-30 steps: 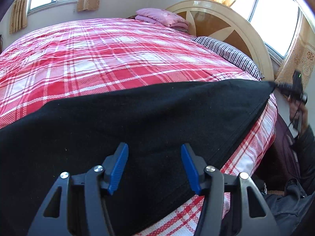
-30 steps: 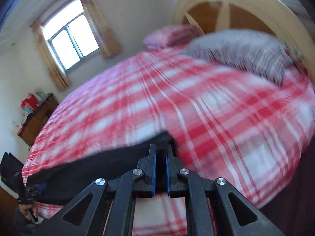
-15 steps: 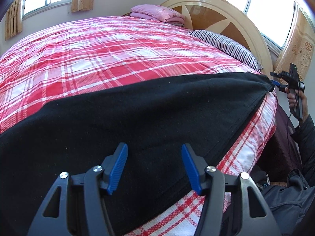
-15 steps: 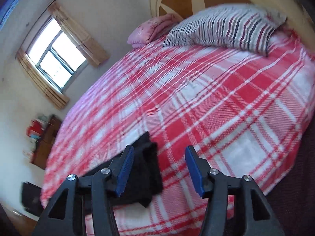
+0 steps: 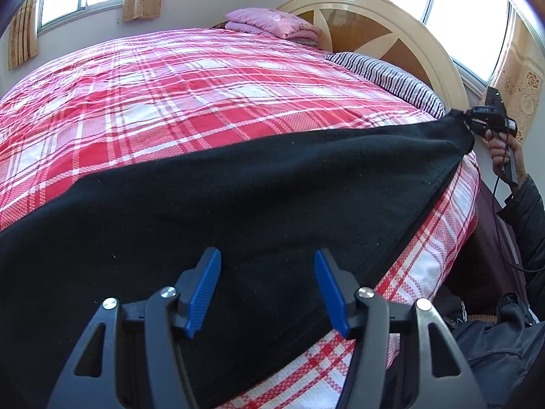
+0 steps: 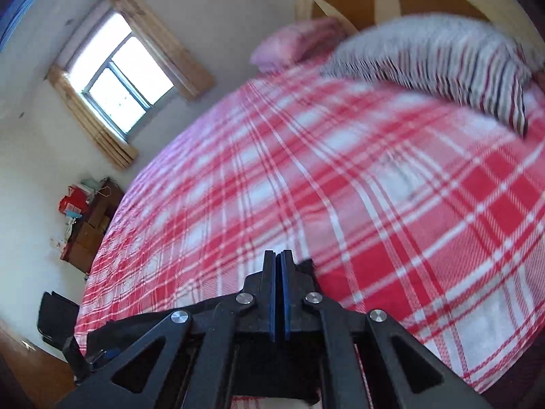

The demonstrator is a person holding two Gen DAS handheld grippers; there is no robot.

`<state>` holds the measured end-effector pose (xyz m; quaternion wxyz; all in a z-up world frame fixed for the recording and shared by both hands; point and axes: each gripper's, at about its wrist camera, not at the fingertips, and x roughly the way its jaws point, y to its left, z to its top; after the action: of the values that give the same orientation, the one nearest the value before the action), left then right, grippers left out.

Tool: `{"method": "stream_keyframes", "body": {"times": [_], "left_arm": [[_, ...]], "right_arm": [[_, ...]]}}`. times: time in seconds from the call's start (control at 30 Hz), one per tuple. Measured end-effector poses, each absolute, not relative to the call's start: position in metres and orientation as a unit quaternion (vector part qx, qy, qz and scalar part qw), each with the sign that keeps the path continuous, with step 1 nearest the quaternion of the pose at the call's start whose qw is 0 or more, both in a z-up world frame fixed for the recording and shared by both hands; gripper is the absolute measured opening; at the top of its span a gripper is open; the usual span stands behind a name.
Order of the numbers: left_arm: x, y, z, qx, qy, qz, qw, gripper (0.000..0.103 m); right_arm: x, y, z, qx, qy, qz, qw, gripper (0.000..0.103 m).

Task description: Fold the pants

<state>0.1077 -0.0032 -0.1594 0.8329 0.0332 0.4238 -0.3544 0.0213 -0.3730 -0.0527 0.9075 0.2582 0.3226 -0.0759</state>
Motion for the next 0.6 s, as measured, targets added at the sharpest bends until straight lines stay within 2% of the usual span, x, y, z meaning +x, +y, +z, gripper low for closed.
{"method": "stream_keyframes", "body": {"times": [0.17, 0.33, 0.4, 0.47, 0.6], "left_arm": [[0.106, -0.005, -0.16, 0.036, 0.421, -0.355, 0.834, 0.064], [0.106, -0.004, -0.159, 0.033, 0.421, -0.354, 0.834, 0.064], [0.104, -0.004, -0.157, 0.036, 0.42, -0.351, 0.836, 0.064], [0.1, -0.005, -0.154, 0.051, 0.414, -0.348, 0.84, 0.064], [0.091, -0.009, -0.148, 0.07, 0.402, -0.358, 0.84, 0.064]], "right_arm": [[0.027, -0.364, -0.058, 0.216, 0.301, -0.092, 0.924, 0.002], [0.027, -0.382, -0.086, 0.237, 0.369, -0.114, 0.891, 0.004], [0.01, -0.39, -0.084, 0.256, 0.355, -0.125, 0.89, 0.011], [-0.01, -0.396, -0.079, 0.28, 0.346, -0.13, 0.886, 0.025], [-0.04, -0.399, -0.075, 0.325, 0.357, -0.143, 0.864, 0.025]]}}
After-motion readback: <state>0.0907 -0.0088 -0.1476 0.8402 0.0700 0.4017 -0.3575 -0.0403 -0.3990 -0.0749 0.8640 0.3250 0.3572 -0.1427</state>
